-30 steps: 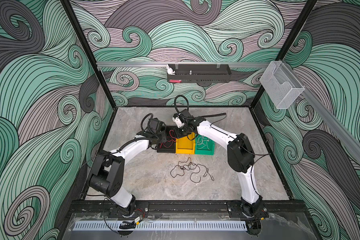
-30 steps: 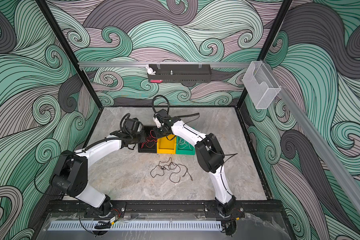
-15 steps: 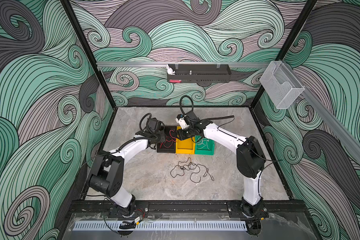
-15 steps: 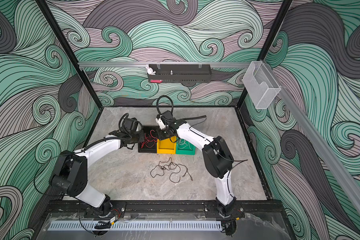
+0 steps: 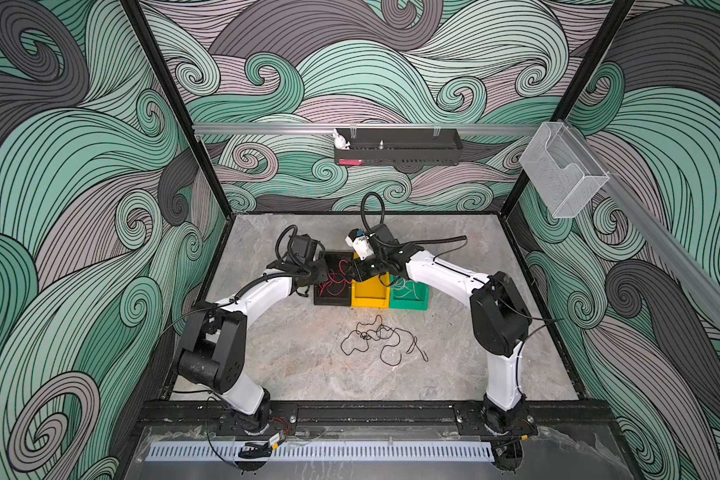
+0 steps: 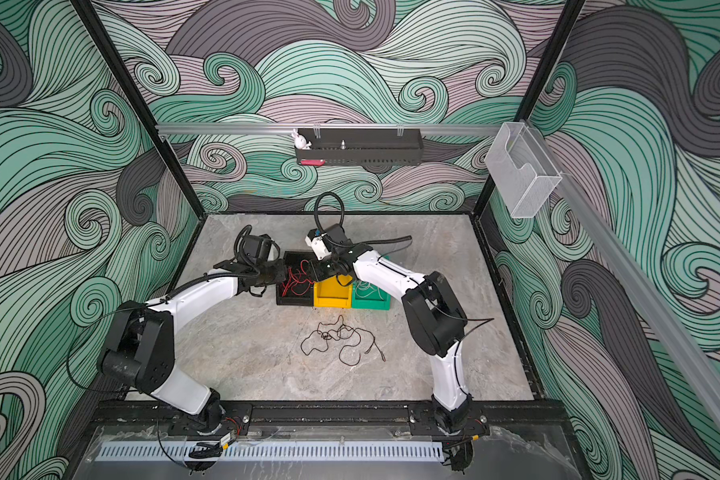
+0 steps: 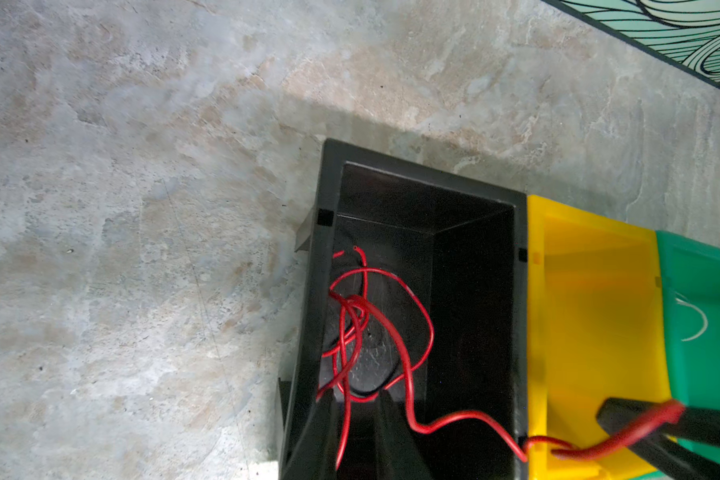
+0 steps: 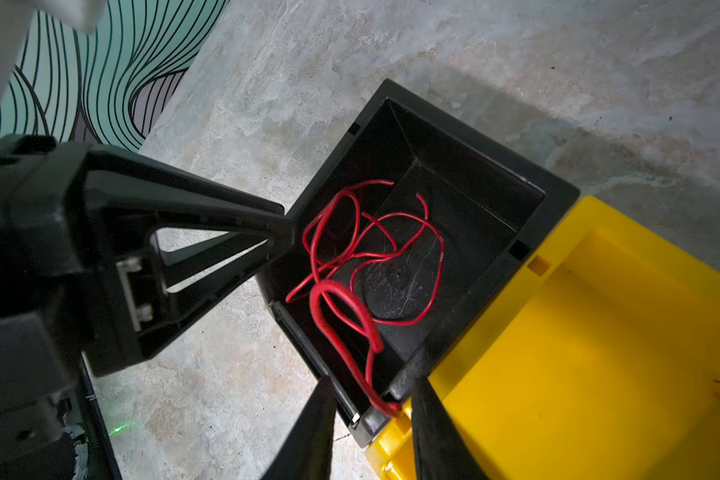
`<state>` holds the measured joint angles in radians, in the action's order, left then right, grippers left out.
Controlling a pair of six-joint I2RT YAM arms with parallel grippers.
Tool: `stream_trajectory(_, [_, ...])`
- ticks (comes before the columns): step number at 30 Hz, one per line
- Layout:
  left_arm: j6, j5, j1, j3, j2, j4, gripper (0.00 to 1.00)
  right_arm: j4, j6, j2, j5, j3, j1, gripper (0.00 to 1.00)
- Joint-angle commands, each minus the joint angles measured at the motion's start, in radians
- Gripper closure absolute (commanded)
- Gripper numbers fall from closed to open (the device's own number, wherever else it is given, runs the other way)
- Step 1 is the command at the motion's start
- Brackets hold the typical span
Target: Untangle the cables
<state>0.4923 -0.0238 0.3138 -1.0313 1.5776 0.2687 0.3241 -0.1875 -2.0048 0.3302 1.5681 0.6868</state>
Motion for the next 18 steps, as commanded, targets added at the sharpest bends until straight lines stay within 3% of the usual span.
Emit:
stream_trajectory(1, [-0.010, -0.057, -0.014, 0.001, -0.030, -0.011, 0.77, -0.002, 0.019, -0.030, 0.007, 0.020, 0.001, 0.70])
stream_trajectory(12, [0.002, -0.100, -0.018, -0.031, -0.012, -0.029, 0.78, -0.015, -0.011, -0.058, 0.037, 0.037, 0.002, 0.94])
stream_trajectory(18, [0.003, -0.114, -0.019, -0.037, 0.006, -0.035, 0.78, -0.034, -0.056, -0.081, 0.062, 0.054, 0.006, 0.96])
